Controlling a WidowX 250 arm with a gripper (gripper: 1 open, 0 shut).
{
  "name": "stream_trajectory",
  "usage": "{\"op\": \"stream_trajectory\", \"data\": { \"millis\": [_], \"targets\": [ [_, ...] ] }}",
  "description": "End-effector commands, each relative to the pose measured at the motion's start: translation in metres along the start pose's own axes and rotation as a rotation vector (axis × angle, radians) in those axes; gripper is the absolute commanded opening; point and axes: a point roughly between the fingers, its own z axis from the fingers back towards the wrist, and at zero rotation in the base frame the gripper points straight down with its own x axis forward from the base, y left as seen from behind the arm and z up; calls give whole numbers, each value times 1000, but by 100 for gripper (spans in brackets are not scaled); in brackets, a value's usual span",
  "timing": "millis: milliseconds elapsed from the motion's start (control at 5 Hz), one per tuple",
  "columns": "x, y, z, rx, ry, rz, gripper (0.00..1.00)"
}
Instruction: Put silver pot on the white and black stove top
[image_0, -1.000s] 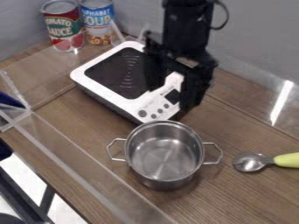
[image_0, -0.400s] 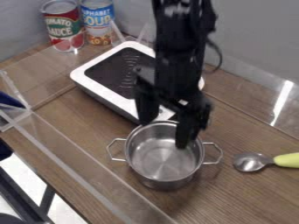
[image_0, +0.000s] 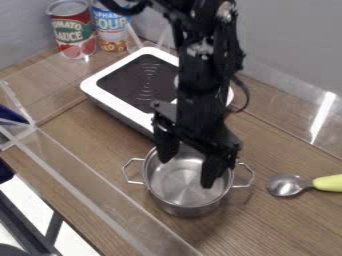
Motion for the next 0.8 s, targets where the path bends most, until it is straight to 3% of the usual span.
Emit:
{"op": "stream_trajectory", "data": {
  "millis": [0,600],
  "targets": [
    [2,4,6,4,-23,6,100],
    [10,19,12,-1,-21,-73,100]
  ]
}}
